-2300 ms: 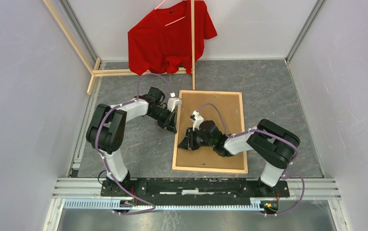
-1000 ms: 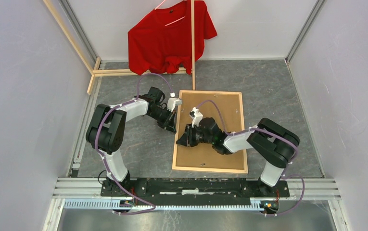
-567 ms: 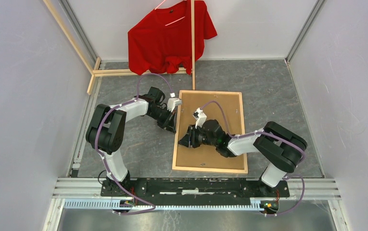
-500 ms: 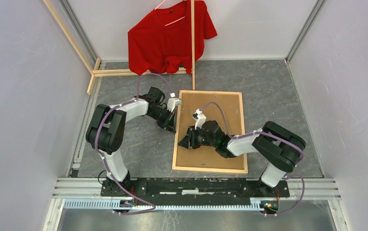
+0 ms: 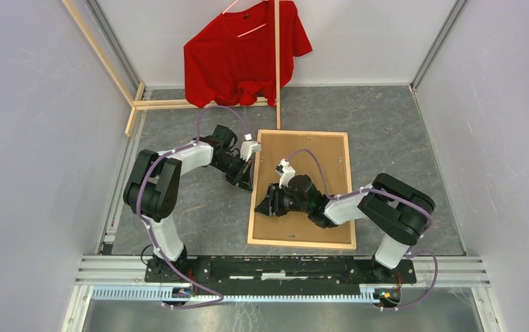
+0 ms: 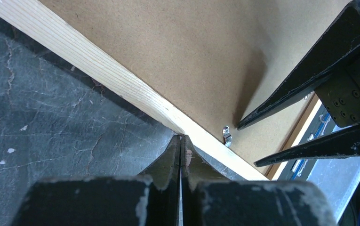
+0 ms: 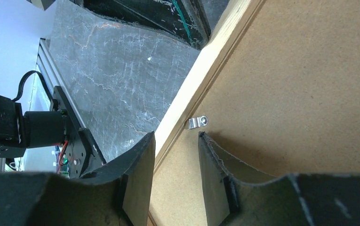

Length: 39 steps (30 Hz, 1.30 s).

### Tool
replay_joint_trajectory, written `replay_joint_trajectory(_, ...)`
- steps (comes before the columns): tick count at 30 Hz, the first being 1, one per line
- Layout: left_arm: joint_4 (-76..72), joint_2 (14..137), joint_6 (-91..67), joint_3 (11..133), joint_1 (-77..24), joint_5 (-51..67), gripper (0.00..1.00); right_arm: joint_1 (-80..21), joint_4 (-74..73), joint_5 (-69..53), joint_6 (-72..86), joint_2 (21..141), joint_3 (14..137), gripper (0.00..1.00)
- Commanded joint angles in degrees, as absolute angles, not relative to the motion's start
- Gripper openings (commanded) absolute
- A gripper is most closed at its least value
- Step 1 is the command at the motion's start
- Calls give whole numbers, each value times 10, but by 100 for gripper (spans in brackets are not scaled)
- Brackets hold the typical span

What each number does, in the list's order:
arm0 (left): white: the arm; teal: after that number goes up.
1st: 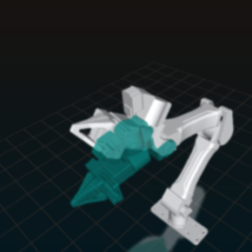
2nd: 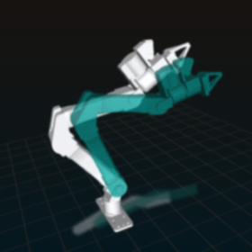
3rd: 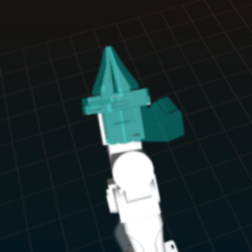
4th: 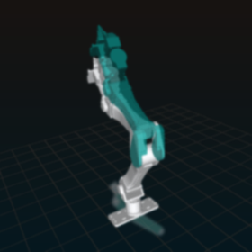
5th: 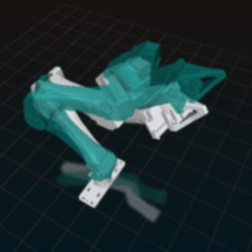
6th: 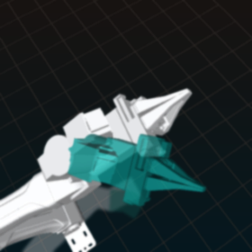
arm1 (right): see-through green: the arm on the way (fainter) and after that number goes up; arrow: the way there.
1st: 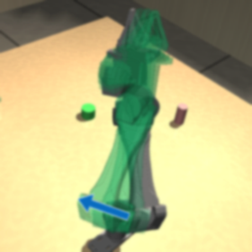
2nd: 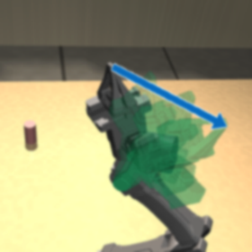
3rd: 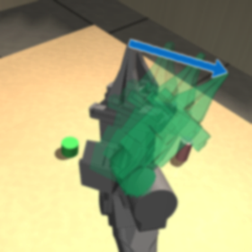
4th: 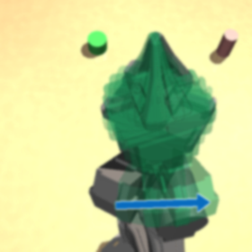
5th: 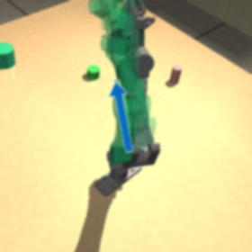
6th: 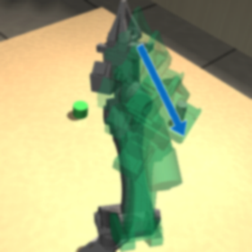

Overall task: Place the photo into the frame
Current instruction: Install the photo frame at the center of the board.

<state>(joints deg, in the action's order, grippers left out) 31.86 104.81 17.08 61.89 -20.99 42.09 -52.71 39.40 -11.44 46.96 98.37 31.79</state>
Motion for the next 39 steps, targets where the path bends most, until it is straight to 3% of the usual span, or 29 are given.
replay_joint_trajectory(1, 320, 1047, 198, 620, -218, 403, 3, -534, 385, -99, 470, 1000, 334, 46)
replay_joint_trajectory(39, 331, 1050, 205, 628, -218, 408, 2, -551, 366, -70, 501, 999, 331, 42)
